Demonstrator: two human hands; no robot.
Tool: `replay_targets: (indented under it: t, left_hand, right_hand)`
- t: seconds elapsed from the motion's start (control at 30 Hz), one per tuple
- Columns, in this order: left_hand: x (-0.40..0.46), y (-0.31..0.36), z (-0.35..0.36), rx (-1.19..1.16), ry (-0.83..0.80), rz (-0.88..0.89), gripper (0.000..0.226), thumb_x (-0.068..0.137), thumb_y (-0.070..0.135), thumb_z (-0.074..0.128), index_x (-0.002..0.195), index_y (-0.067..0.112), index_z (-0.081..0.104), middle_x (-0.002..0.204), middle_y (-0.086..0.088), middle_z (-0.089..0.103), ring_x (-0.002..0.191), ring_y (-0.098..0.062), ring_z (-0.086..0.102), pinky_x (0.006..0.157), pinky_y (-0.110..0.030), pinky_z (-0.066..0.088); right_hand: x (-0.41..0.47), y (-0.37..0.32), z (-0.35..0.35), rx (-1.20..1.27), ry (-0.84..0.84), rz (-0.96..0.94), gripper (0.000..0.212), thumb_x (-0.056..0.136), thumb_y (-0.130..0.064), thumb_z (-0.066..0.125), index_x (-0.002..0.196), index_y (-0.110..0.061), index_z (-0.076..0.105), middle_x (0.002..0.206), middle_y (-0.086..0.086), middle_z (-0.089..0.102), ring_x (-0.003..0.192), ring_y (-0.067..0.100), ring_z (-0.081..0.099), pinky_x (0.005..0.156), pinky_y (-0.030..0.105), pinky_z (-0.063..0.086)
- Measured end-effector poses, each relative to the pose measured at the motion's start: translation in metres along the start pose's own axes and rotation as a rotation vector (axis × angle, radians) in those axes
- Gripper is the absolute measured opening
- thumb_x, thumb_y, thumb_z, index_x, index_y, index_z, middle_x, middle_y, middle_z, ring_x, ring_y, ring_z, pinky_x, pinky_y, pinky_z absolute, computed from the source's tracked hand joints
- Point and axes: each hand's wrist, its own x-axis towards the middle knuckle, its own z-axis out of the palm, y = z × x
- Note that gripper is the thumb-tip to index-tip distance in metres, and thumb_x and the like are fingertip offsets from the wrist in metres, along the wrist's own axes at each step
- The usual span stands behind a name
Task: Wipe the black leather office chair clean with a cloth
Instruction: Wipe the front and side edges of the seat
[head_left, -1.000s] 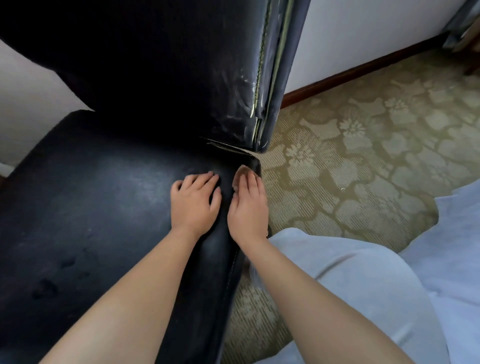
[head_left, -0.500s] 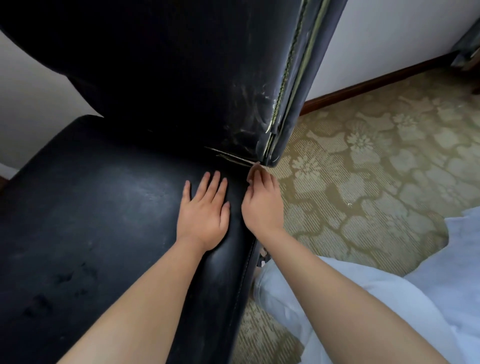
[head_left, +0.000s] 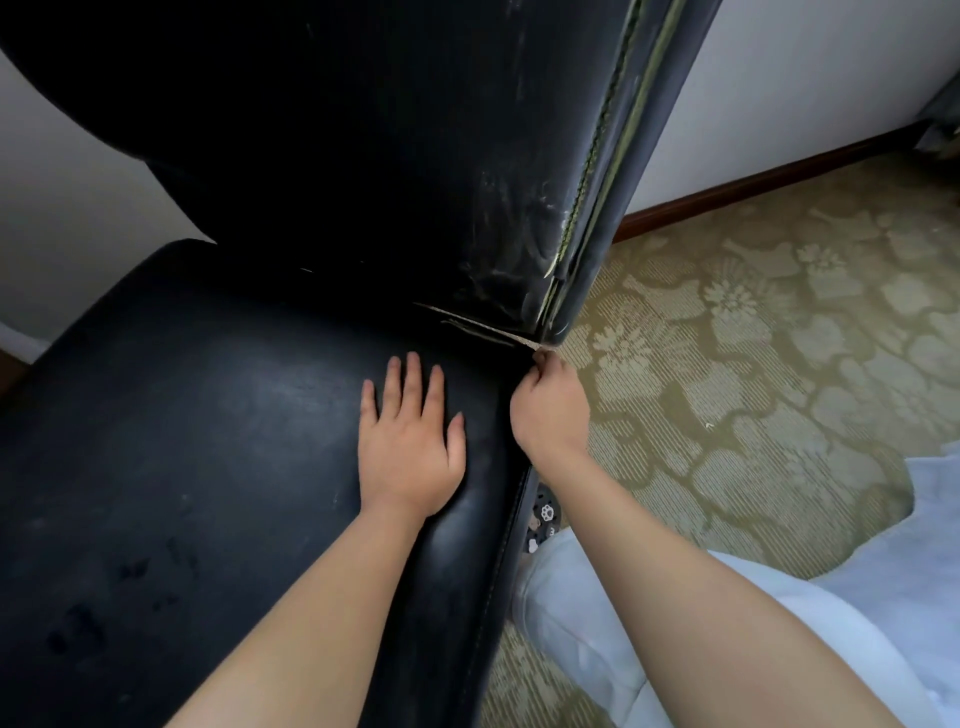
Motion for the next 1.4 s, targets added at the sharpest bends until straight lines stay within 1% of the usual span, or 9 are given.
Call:
replay_targets:
  t: [0.27,0.37,0.43,0.6,0.77,0.87,0.97,1.2,1.4]
  left_hand:
    - [0.002,-0.002,-0.002,-0.054,0.005,0.035,0.067,0.092,0.042,0.019,0.14,0.005,0.046,0.148,-0.012,0.042,0.14,-0.029,0.033,0.116,-0.044,0.021]
    - [0.01,-0.009,-0.003,-0.125,0.152,0.107,0.051,0.09,0.031,0.035,0.116,0.003,0.068,0.12,-0.013,0.066,0.115,-0.032,0.06,0.099,-0.042,0.045]
    - [0.016,-0.014,-0.002,-0.133,0.245,0.146,0.043,0.089,0.025,0.04,0.105,0.003,0.073,0.108,-0.012,0.071,0.103,-0.032,0.066,0.089,-0.04,0.051]
    - [0.019,-0.013,-0.001,-0.043,0.116,0.118,0.056,0.092,0.032,0.027,0.126,0.003,0.061,0.132,-0.011,0.059,0.127,-0.028,0.051,0.107,-0.043,0.036]
    - [0.022,-0.013,-0.002,0.012,-0.003,0.056,0.074,0.089,0.045,0.005,0.149,0.009,0.031,0.157,-0.008,0.024,0.147,-0.022,0.015,0.119,-0.042,0.007]
    - [0.022,-0.014,0.0,0.014,0.02,0.056,0.07,0.091,0.043,0.012,0.146,0.007,0.036,0.154,-0.01,0.031,0.145,-0.024,0.022,0.118,-0.045,0.014]
    - [0.022,-0.014,0.001,-0.019,0.055,0.048,0.064,0.093,0.039,0.022,0.139,0.003,0.046,0.148,-0.012,0.042,0.14,-0.026,0.034,0.115,-0.048,0.025]
    - [0.02,-0.013,0.0,-0.036,0.081,0.047,0.06,0.092,0.037,0.028,0.135,0.004,0.053,0.142,-0.011,0.049,0.136,-0.026,0.041,0.112,-0.049,0.031]
    - [0.021,-0.014,0.001,-0.009,0.093,0.036,0.058,0.091,0.035,0.029,0.132,0.003,0.055,0.139,-0.012,0.053,0.133,-0.025,0.045,0.111,-0.046,0.032]
  right_hand:
    - [0.001,0.001,0.002,-0.159,0.034,-0.34,0.035,0.093,-0.013,0.04,0.12,0.0,0.058,0.118,0.014,0.06,0.112,0.031,0.051,0.092,0.033,0.04]
    - [-0.002,0.006,0.0,-0.165,0.058,-0.354,0.036,0.091,-0.014,0.041,0.118,0.0,0.06,0.114,0.015,0.062,0.107,0.032,0.054,0.089,0.033,0.042]
    - [0.005,0.003,-0.001,-0.192,0.026,-0.342,0.037,0.089,-0.016,0.036,0.11,-0.001,0.063,0.105,0.015,0.064,0.1,0.033,0.056,0.086,0.034,0.042]
    - [0.022,-0.019,0.0,-0.286,-0.111,-0.406,0.049,0.085,-0.025,0.025,0.101,-0.005,0.067,0.104,0.011,0.067,0.099,0.032,0.059,0.086,0.034,0.043]
    - [0.007,0.002,-0.011,-0.245,0.019,-0.523,0.025,0.086,-0.006,0.05,0.102,0.001,0.068,0.103,0.013,0.068,0.099,0.03,0.061,0.09,0.021,0.033]
    - [0.015,-0.006,0.0,-0.278,0.005,-0.546,0.029,0.082,-0.012,0.047,0.096,-0.001,0.07,0.095,0.01,0.07,0.089,0.029,0.065,0.082,0.027,0.045]
    - [0.019,-0.024,0.002,-0.334,-0.167,-0.581,0.037,0.084,-0.02,0.039,0.099,-0.006,0.07,0.1,0.005,0.07,0.09,0.027,0.065,0.072,0.03,0.052]
    - [0.016,-0.001,-0.008,-0.341,-0.085,-0.658,0.036,0.085,-0.015,0.05,0.116,-0.005,0.065,0.117,0.007,0.066,0.105,0.025,0.062,0.091,0.021,0.038]
    - [0.038,-0.041,0.012,-0.472,-0.322,-0.688,0.047,0.1,-0.025,0.033,0.147,-0.018,0.032,0.151,-0.005,0.034,0.135,0.015,0.034,0.106,0.023,0.026]
